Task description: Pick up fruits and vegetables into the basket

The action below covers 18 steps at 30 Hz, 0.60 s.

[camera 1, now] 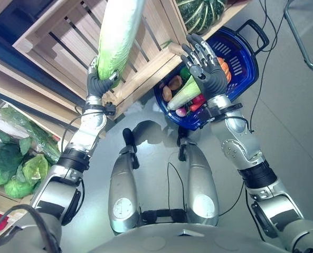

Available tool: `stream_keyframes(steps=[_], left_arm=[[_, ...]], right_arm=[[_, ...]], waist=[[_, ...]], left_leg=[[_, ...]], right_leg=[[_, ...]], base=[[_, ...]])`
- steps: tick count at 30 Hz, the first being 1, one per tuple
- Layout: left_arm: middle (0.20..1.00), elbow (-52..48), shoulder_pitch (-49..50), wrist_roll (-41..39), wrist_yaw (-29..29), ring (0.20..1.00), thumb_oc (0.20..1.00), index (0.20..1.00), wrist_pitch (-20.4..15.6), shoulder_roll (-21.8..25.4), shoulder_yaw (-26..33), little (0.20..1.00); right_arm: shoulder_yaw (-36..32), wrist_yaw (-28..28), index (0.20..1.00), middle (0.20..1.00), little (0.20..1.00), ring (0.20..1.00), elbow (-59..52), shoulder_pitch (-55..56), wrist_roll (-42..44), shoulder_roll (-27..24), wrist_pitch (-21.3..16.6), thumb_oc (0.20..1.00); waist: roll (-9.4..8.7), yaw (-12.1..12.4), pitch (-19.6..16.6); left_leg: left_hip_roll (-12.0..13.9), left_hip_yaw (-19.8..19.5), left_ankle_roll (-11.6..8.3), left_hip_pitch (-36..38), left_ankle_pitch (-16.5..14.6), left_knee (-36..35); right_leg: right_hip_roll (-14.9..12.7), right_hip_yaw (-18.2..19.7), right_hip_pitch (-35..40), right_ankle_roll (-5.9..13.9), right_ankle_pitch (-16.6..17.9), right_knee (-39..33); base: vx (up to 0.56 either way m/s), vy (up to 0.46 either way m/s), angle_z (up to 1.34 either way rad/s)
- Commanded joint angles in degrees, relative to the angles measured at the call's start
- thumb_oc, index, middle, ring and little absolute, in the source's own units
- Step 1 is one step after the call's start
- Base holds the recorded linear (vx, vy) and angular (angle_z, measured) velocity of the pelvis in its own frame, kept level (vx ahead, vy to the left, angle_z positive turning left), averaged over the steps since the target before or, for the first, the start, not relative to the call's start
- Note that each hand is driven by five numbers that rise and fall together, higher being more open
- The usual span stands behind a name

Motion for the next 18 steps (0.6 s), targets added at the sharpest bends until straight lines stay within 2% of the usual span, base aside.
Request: stream_keyframes(steps=[1,5,6,12,18], left_arm=[[0.200,-7.9,-2.0,7.1,2.0,0.200,0.200,0.200,-5.5,4.1,-1.5,0.200],[0.200,-9.3,-2.9,11.1,2.2,0.200,0.200,0.200,-5.5,4.7,-3.6,0.200],[0.200,-9.9,-3.7,14.0,2.9,0.200,0.200,0.200,-5.4,4.9,-5.1,0.200],[0.200,-11.5,-5.0,18.6,3.6,0.200,0.200,0.200,-5.2,5.0,-7.7,0.200],[0.200,-14.0,-6.0,25.2,7.2,0.200,0.200,0.200,-2.4,4.9,-11.1,0.200]], right_arm=[[-0.7,0.7,1.000,1.000,1.000,1.000,-3.9,-2.4,3.5,2.9,-2.7,1.000],[0.3,-0.3,1.000,1.000,1.000,1.000,-3.7,-3.7,4.6,4.2,-2.5,1.000],[1.1,-1.8,1.000,1.000,1.000,1.000,-3.5,-4.9,4.9,4.9,-2.2,1.000],[2.0,-6.4,1.000,1.000,1.000,1.000,-2.3,-6.4,5.8,5.8,-2.5,1.000],[2.5,-10.9,1.000,1.000,1.000,1.000,-0.8,-6.5,8.8,6.4,-3.1,1.000]], waist=[[-3.14,0.7,-2.3],[-3.25,1.1,-2.3],[-3.34,1.2,-2.3],[-3.50,1.6,-2.3],[-3.55,1.6,-2.3]], left_leg=[[-2.0,2.0,1.66,0.5,-3.0,3.0],[-2.0,2.0,1.63,1.2,-3.1,3.0],[-1.9,2.1,1.63,1.6,-3.2,3.1],[-1.8,2.0,1.60,2.3,-3.1,2.8],[-1.9,1.9,1.64,2.5,-3.4,2.9]], right_leg=[[-2.2,-0.3,4.1,3.83,-1.3,-0.5],[-2.4,-0.4,4.8,3.90,-1.2,-0.5],[-2.5,-0.6,5.4,3.91,-1.2,-0.6],[-2.5,-0.6,6.1,4.00,-1.0,-0.9],[-2.6,-0.5,6.5,4.18,-1.0,-1.2]], base=[[0.00,0.000,0.00],[0.01,-0.001,0.02],[0.01,0.001,0.04],[0.01,0.000,0.02],[0.00,0.000,0.00]])
